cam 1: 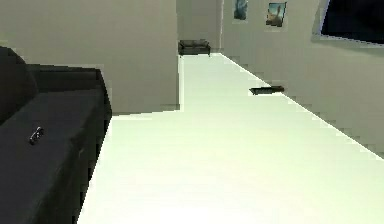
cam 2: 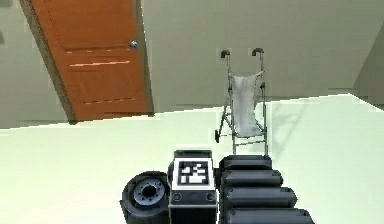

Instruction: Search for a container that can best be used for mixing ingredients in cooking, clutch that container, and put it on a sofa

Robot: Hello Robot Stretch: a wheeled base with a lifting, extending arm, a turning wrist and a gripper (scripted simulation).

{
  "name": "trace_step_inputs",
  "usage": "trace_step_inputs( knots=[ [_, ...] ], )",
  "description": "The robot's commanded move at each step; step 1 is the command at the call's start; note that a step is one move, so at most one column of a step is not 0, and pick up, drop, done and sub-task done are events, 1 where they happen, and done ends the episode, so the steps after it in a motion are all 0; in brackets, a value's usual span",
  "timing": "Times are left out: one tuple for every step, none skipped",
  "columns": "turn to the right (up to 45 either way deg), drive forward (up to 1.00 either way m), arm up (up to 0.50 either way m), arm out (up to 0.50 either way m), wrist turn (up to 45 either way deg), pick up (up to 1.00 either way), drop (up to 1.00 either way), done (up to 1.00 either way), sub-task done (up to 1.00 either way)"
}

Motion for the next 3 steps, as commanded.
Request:
trace_step_inputs(
  knots=[
    [-9.0,0.0,0.0,0.0,0.0,0.0,0.0,0.0,0.0],
    [0.0,1.0,0.0,0.0,0.0,0.0,0.0,0.0,0.0],
    [-6.0,0.0,0.0,0.0,0.0,0.0,0.0,0.0,0.0]
  ],
)
